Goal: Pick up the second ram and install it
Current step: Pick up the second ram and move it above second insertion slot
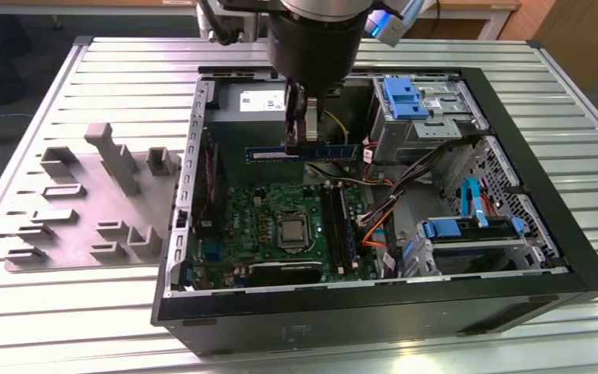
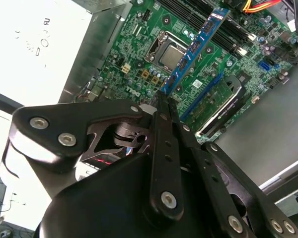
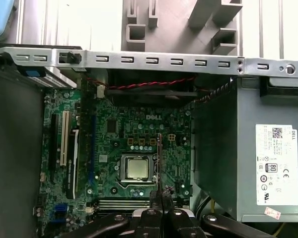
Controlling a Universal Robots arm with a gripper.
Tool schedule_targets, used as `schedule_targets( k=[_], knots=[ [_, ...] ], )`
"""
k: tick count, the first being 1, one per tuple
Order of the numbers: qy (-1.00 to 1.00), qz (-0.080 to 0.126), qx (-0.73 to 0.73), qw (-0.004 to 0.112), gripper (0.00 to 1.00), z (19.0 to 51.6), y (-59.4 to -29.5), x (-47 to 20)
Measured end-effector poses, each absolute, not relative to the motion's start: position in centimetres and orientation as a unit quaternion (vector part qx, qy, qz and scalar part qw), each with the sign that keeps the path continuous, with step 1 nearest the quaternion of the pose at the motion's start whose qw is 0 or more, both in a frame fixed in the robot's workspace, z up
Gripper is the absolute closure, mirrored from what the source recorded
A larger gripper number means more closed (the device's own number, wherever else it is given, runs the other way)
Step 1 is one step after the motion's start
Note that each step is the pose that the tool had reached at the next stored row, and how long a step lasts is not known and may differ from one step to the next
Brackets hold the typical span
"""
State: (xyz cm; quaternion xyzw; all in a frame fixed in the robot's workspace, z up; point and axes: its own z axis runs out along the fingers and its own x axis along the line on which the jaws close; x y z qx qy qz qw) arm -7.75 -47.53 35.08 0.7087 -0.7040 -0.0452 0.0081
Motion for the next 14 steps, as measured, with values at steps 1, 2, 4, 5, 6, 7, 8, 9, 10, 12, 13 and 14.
schedule_targets(
  k=[1, 2, 4, 5, 6, 7, 8, 9, 10, 12, 13, 14],
  knots=[
    [-0.704, -0.045, 0.709, 0.008, 0.88, 34.9, -47.5, -7.8],
    [-0.704, -0.045, 0.709, 0.008, 0.88, 34.8, -47.5, -7.7],
    [-0.704, -0.045, 0.709, 0.008, 0.88, 34.5, -47.5, -7.7],
    [-0.704, -0.045, 0.709, 0.008, 0.88, 34.4, -47.5, -7.7],
    [-0.704, -0.045, 0.709, 0.008, 0.88, 34.3, -47.5, -7.7],
    [-0.704, -0.045, 0.709, 0.008, 0.88, 34.1, -47.5, -7.7],
    [-0.704, -0.045, 0.709, 0.008, 0.88, 34.0, -47.5, -7.7],
    [-0.704, -0.045, 0.709, 0.008, 0.88, 33.9, -47.5, -7.7],
    [-0.704, -0.045, 0.709, 0.008, 0.88, 33.8, -47.5, -7.7],
    [-0.704, -0.045, 0.709, 0.008, 0.88, 33.6, -47.5, -7.7],
    [-0.704, -0.045, 0.709, 0.008, 0.88, 33.6, -47.5, -7.7],
    [-0.704, -0.045, 0.709, 0.008, 0.88, 33.5, -47.5, -7.7]
  ],
)
